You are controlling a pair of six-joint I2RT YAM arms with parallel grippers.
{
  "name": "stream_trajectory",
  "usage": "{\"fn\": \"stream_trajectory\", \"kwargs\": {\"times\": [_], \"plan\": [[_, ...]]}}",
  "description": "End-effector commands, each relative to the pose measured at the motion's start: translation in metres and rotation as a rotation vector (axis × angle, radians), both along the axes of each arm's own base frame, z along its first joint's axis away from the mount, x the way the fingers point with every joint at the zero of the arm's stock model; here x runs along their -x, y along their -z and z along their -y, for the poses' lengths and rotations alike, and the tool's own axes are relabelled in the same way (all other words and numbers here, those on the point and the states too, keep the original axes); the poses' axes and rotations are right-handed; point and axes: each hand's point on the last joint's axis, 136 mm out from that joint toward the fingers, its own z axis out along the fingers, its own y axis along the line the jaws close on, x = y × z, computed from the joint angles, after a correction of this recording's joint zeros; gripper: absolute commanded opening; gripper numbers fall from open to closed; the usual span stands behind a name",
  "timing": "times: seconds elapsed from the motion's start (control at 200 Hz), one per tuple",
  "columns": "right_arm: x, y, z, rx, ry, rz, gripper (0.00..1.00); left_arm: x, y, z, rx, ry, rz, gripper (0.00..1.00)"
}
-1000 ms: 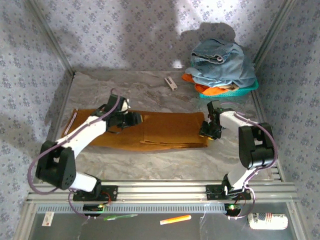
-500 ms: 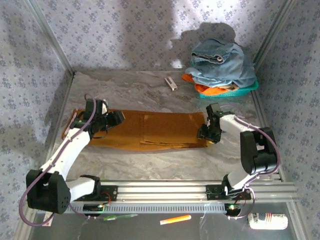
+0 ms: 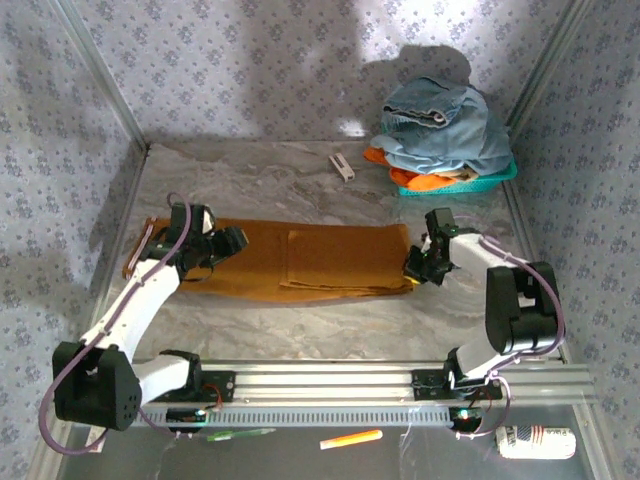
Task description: Fold and stack the trousers
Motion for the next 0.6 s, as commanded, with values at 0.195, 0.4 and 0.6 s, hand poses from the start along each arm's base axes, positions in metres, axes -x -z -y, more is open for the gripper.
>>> {"fn": "stream_trajectory", "kwargs": {"times": [0.195, 0.4, 0.6], "plan": [[-0.012, -0.037, 0.085, 0.216, 0.231, 0.059, 0.00, 0.008, 0.006, -0.018, -0.039, -0.091, -0.018, 0.74], [-0.017, -0.091, 0.143, 0.363, 0.379, 0.114, 0.00, 0.007, 0.019, -0.037, -0.081, -0.197, -0.047, 0.75], [-0.042, -0.168, 0.176, 0.451, 0.399, 0.236, 0.00, 0.007, 0.034, -0.053, -0.130, -0.257, -0.083, 0.71]]}}
